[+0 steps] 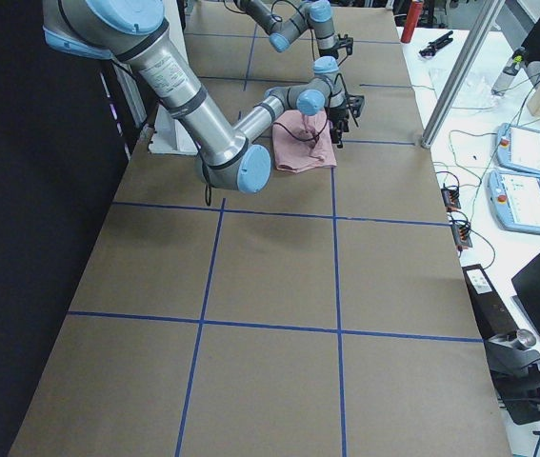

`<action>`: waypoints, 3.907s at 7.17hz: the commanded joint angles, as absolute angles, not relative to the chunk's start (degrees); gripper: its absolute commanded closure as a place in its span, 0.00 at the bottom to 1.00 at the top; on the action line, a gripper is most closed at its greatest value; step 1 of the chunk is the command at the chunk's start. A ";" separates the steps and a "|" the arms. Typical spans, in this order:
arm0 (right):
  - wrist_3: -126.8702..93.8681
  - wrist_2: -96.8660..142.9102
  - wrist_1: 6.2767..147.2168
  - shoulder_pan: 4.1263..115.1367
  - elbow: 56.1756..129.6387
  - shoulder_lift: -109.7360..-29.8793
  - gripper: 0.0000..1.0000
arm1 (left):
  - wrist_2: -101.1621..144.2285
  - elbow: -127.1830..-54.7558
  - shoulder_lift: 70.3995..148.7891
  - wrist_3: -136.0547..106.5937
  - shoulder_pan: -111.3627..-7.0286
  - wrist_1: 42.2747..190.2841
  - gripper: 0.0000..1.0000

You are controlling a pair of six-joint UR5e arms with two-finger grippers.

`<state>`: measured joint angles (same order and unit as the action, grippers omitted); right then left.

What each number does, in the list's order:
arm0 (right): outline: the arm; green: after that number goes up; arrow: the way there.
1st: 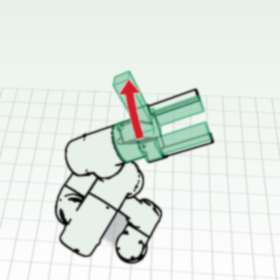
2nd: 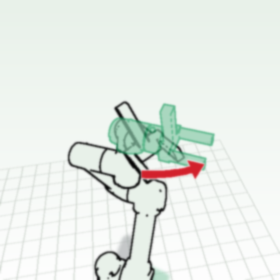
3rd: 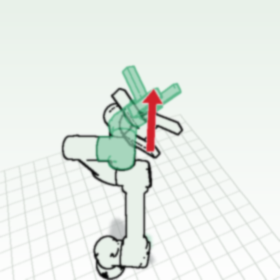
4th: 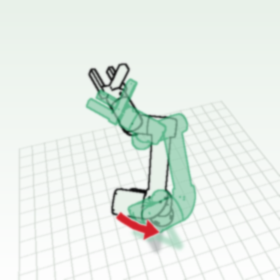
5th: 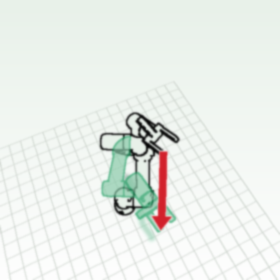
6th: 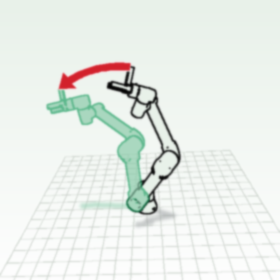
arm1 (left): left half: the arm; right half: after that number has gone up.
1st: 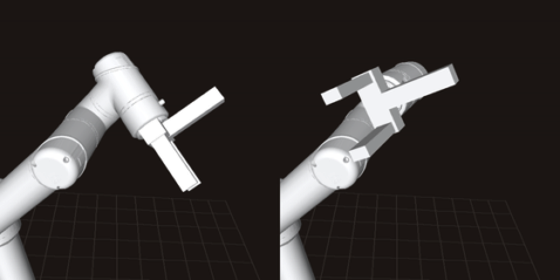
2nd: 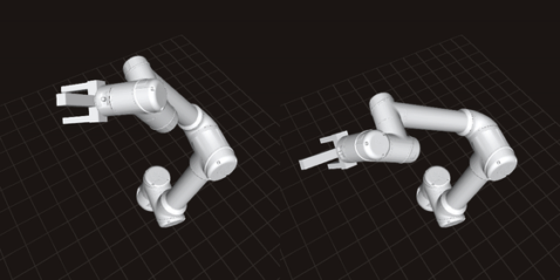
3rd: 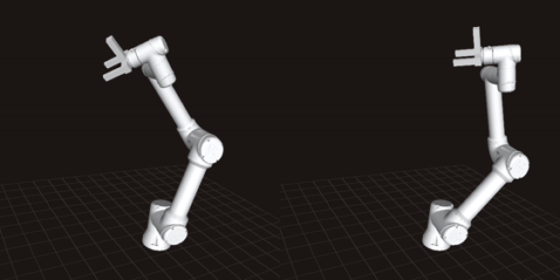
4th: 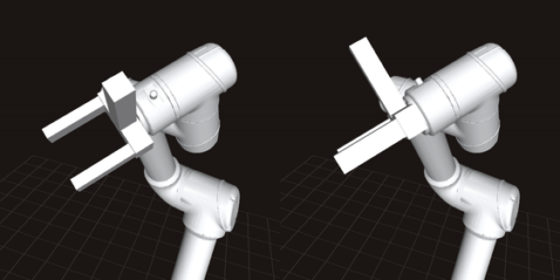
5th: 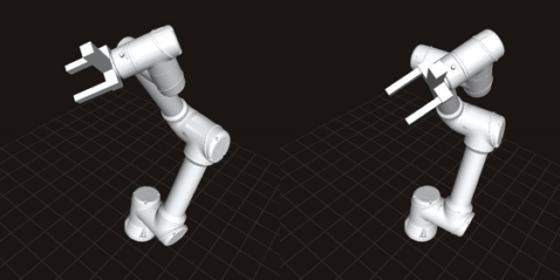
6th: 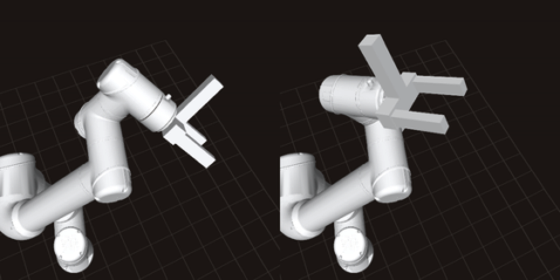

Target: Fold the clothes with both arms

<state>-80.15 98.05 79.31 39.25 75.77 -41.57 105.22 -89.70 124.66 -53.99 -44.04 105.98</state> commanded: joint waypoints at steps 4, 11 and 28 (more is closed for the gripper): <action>-42.58 113.95 96.47 56.10 94.53 -56.55 0.00 | 111.69 -111.39 111.30 -30.76 -51.11 94.11 0.00; 10.90 127.35 96.07 90.16 90.71 -90.05 0.00 | 129.20 -99.18 92.12 16.08 -85.87 88.42 0.00; 0.00 131.04 90.00 90.62 93.43 -95.27 0.00 | 130.69 -99.49 85.08 16.26 -91.32 87.01 0.00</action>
<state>0.01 131.04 90.03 90.62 93.47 -95.29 130.77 -99.69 85.32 16.24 -91.25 87.17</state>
